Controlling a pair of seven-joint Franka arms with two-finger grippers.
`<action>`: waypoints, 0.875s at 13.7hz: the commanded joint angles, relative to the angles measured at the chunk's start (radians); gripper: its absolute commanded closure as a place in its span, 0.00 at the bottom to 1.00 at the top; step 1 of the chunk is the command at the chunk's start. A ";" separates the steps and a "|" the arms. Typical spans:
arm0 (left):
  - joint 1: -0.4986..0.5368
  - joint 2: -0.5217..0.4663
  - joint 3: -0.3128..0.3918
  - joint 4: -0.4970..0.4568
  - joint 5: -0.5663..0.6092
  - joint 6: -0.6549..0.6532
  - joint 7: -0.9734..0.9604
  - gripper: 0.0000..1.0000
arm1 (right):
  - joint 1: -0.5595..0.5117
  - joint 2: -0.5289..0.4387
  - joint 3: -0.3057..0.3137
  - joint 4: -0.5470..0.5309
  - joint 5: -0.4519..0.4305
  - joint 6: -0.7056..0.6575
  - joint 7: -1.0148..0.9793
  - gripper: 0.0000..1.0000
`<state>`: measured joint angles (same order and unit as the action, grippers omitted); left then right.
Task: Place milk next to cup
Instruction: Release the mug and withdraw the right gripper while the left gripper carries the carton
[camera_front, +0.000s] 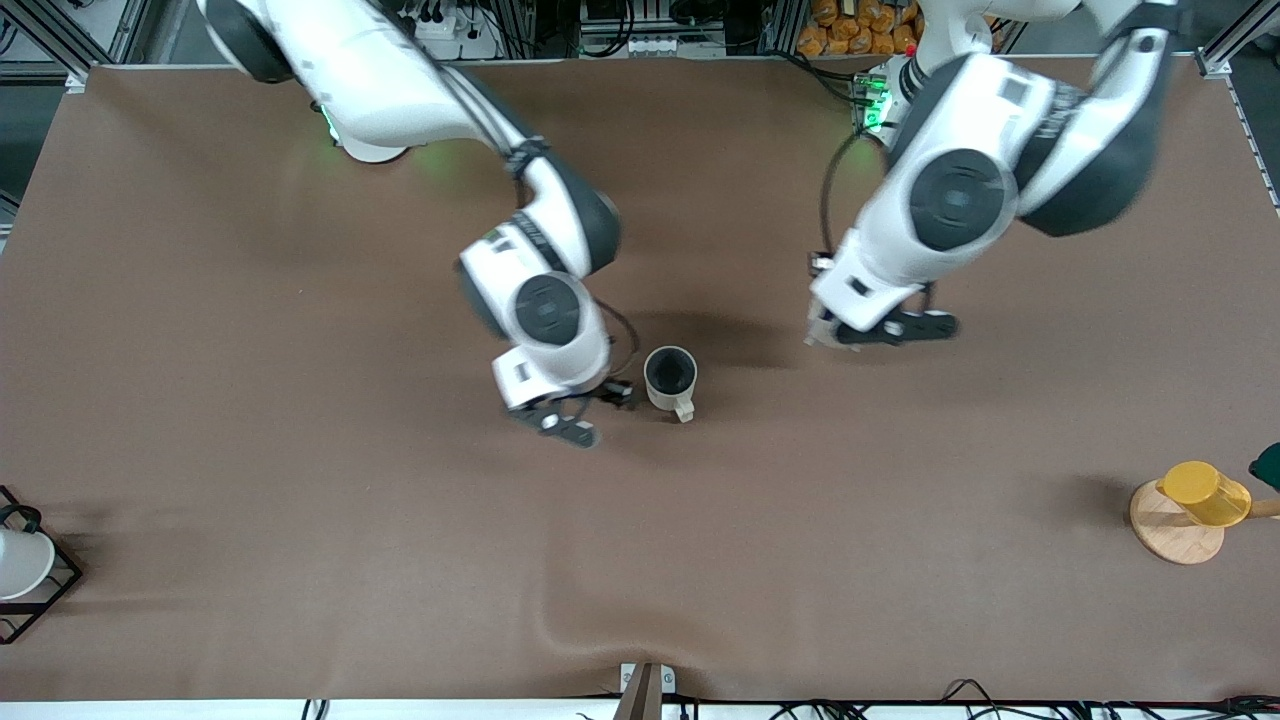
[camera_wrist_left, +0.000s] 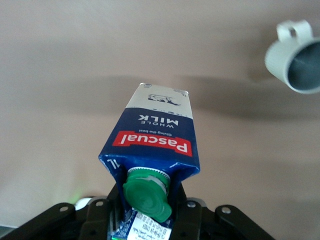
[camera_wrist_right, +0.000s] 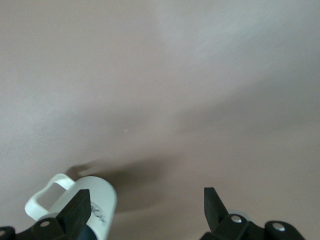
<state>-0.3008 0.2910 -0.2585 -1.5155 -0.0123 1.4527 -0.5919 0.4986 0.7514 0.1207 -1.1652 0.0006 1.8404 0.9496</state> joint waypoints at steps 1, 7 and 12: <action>-0.082 0.042 0.007 0.014 -0.038 -0.003 -0.129 0.59 | -0.101 -0.038 0.054 0.044 0.071 -0.136 -0.128 0.00; -0.216 0.149 0.007 0.044 -0.071 0.100 -0.281 0.59 | -0.278 -0.194 0.040 0.053 0.090 -0.322 -0.417 0.00; -0.284 0.238 0.008 0.109 -0.069 0.185 -0.310 0.59 | -0.500 -0.286 0.025 0.048 0.043 -0.481 -0.779 0.00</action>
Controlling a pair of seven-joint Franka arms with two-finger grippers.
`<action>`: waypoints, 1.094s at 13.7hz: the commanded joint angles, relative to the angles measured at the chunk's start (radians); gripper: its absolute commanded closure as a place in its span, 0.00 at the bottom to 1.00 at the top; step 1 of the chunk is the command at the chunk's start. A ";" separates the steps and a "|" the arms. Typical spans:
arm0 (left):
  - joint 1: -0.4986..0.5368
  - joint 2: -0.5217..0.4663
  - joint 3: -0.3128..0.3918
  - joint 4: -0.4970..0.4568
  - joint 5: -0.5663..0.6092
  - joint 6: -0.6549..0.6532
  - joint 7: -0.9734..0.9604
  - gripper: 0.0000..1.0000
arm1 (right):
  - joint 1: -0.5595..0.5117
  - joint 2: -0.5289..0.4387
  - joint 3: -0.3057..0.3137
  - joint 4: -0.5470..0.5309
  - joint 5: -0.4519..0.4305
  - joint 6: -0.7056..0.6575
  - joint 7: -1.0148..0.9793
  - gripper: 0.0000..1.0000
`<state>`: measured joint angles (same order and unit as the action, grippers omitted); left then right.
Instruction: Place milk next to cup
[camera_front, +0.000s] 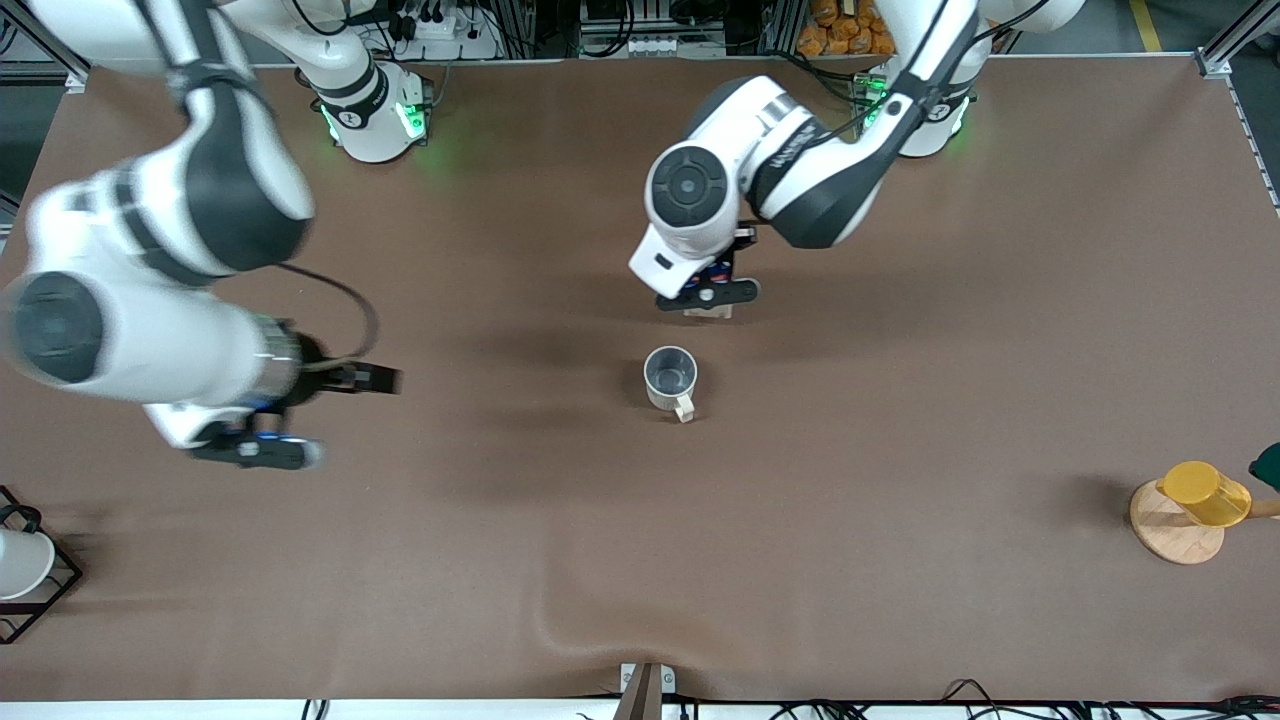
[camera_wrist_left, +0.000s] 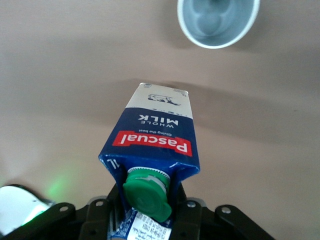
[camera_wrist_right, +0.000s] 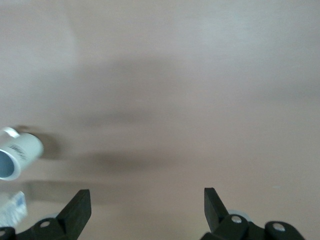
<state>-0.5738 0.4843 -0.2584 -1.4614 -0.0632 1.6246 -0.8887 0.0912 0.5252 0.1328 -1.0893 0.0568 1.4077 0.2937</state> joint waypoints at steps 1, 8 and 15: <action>-0.011 0.054 0.008 0.055 -0.018 0.033 -0.009 0.59 | -0.132 -0.074 0.005 -0.026 -0.026 -0.079 -0.180 0.00; -0.009 0.099 0.016 0.070 -0.017 0.136 0.022 0.59 | -0.131 -0.313 -0.162 -0.035 -0.158 -0.214 -0.372 0.00; 0.003 0.114 0.036 0.072 -0.014 0.159 0.099 0.59 | -0.140 -0.332 -0.141 -0.147 0.044 0.025 -0.413 0.00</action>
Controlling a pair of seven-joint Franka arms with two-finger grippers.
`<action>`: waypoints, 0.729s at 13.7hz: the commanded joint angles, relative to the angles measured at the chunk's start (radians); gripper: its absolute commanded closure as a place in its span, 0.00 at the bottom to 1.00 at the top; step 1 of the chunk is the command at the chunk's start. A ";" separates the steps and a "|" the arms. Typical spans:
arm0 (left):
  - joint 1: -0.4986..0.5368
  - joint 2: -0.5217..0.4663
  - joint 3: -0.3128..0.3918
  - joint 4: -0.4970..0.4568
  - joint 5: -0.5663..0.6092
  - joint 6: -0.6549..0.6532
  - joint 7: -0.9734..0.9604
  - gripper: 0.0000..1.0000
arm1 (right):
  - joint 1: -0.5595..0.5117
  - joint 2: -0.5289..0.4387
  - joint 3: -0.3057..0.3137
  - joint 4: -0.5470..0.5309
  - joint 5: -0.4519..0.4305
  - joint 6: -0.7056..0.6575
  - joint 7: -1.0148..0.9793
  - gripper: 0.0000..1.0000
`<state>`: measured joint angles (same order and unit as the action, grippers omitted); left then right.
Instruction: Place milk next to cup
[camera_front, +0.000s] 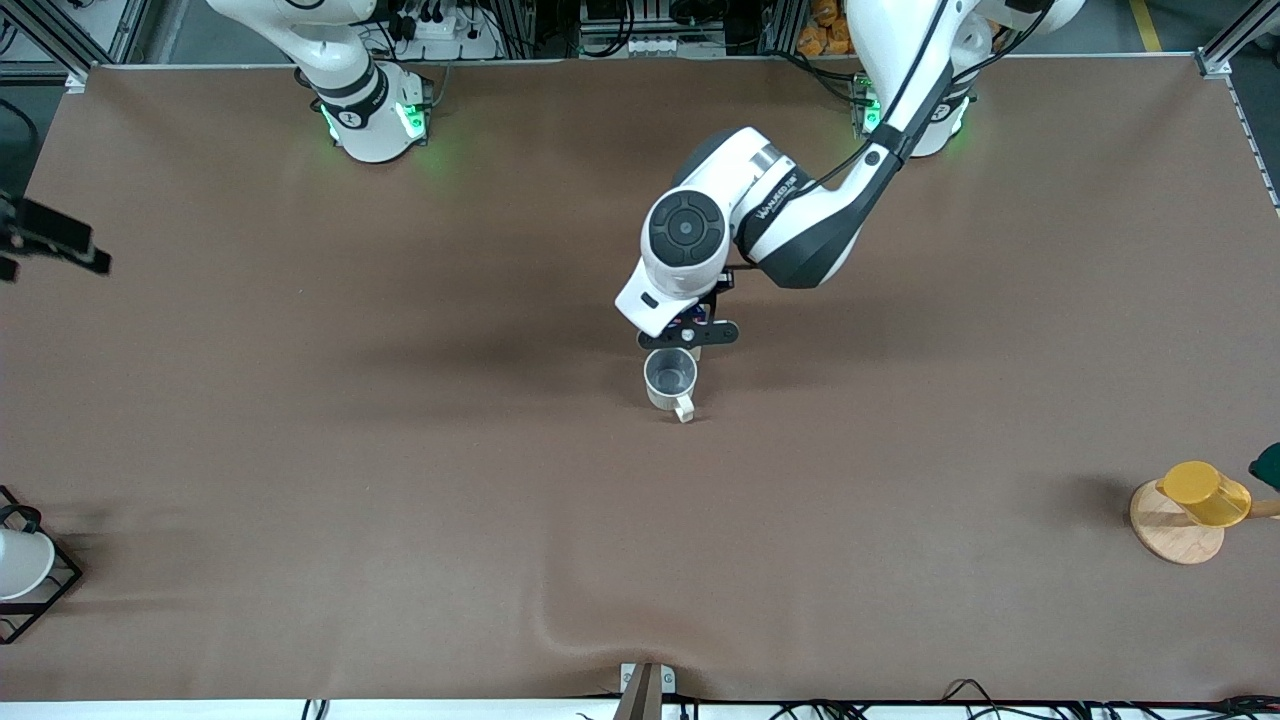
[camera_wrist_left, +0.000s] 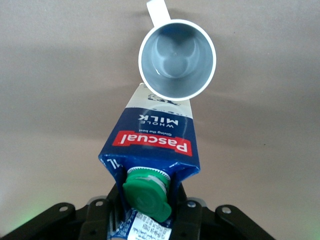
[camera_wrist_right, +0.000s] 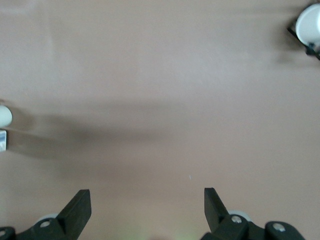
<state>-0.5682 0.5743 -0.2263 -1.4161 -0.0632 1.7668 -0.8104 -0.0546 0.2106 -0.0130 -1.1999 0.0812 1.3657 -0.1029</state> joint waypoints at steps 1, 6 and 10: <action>-0.007 0.030 0.004 0.026 -0.014 0.034 0.016 0.59 | 0.002 -0.023 0.017 -0.065 0.020 0.104 -0.017 0.00; -0.010 0.045 0.004 0.026 -0.012 0.062 0.020 0.59 | 0.005 -0.126 0.018 -0.267 0.020 0.260 -0.021 0.00; -0.016 0.050 0.004 0.025 -0.010 0.063 0.011 0.25 | 0.007 -0.149 0.016 -0.302 0.020 0.257 -0.020 0.00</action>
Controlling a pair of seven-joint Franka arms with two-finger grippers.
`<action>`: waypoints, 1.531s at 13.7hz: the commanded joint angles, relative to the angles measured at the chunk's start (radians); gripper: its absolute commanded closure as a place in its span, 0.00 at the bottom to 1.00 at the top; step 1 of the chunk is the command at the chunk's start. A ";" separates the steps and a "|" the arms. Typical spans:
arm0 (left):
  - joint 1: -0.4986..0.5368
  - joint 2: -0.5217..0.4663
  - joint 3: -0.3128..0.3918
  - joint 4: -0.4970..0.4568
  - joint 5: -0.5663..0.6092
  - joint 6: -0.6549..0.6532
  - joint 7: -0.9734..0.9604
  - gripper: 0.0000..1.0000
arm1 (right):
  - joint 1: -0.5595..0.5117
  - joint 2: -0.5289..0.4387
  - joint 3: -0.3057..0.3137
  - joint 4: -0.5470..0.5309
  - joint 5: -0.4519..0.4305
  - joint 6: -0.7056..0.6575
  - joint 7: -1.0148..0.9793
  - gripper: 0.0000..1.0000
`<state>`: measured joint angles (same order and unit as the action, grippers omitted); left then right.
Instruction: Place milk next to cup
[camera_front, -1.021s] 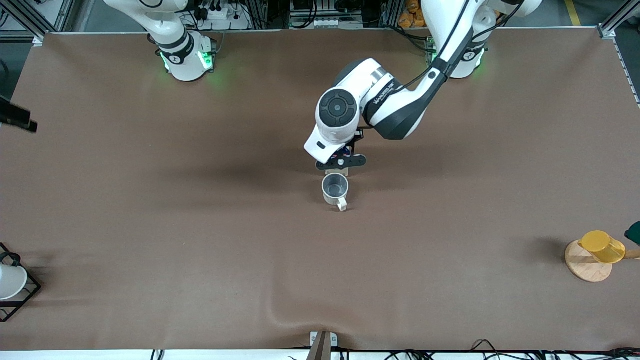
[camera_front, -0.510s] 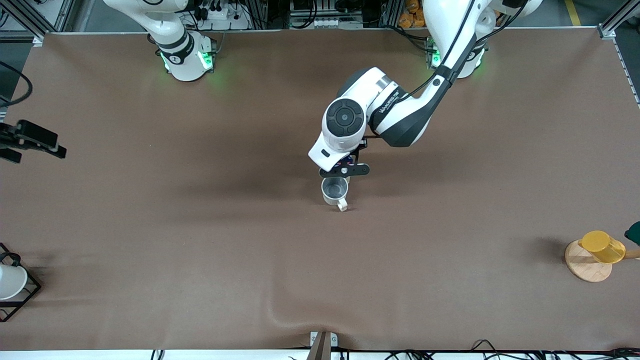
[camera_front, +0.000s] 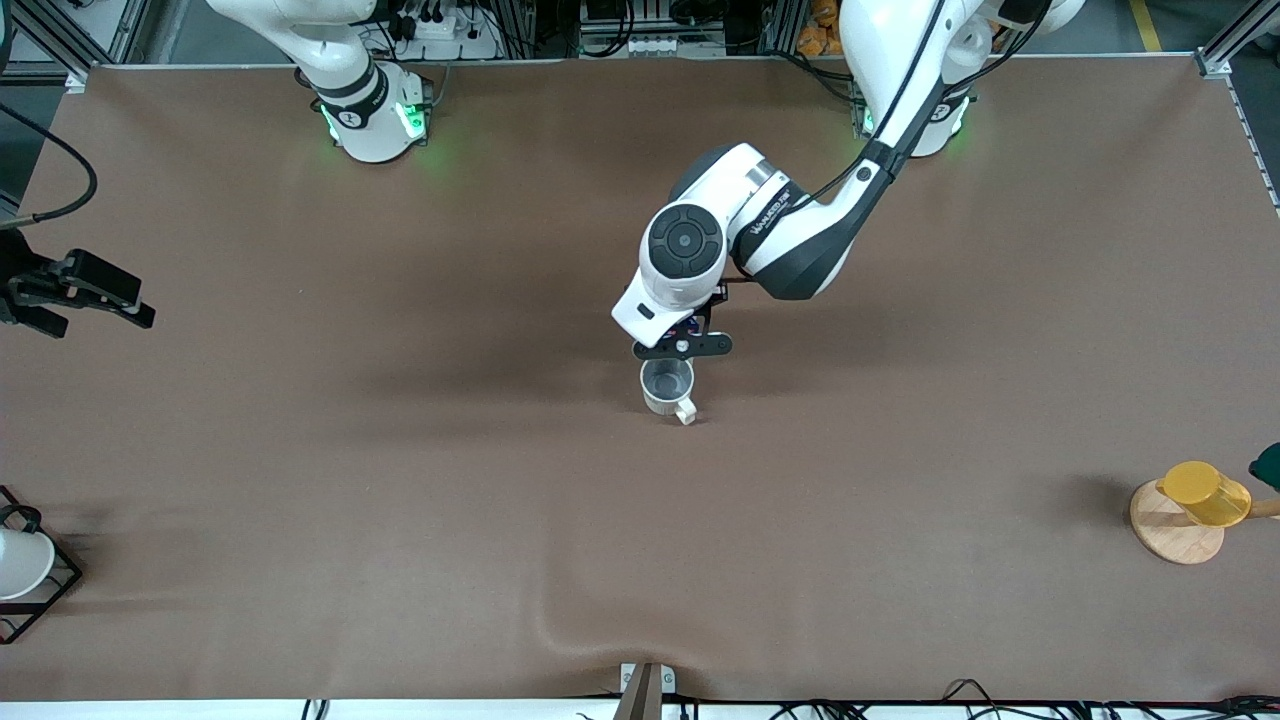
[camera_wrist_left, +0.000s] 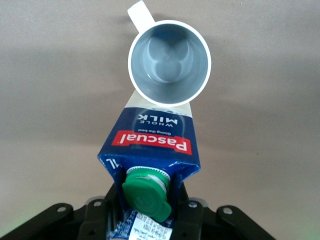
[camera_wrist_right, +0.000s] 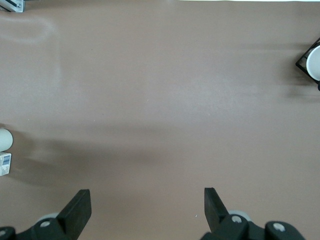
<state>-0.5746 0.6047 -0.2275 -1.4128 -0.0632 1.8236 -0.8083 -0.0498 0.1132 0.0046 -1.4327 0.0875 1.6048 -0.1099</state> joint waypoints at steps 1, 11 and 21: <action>-0.010 0.021 0.005 0.021 -0.010 0.006 0.008 0.00 | -0.001 -0.046 -0.002 -0.069 0.014 0.004 -0.013 0.00; 0.033 -0.267 0.020 0.021 -0.004 -0.171 0.001 0.00 | 0.011 -0.040 -0.002 -0.063 0.008 -0.008 -0.011 0.00; 0.425 -0.513 0.034 0.006 0.160 -0.368 0.313 0.00 | 0.047 -0.043 0.000 -0.060 -0.002 0.001 -0.002 0.00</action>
<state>-0.1917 0.1169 -0.1782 -1.3777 0.0696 1.4578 -0.5478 -0.0219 0.1007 0.0067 -1.4664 0.0878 1.5965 -0.1105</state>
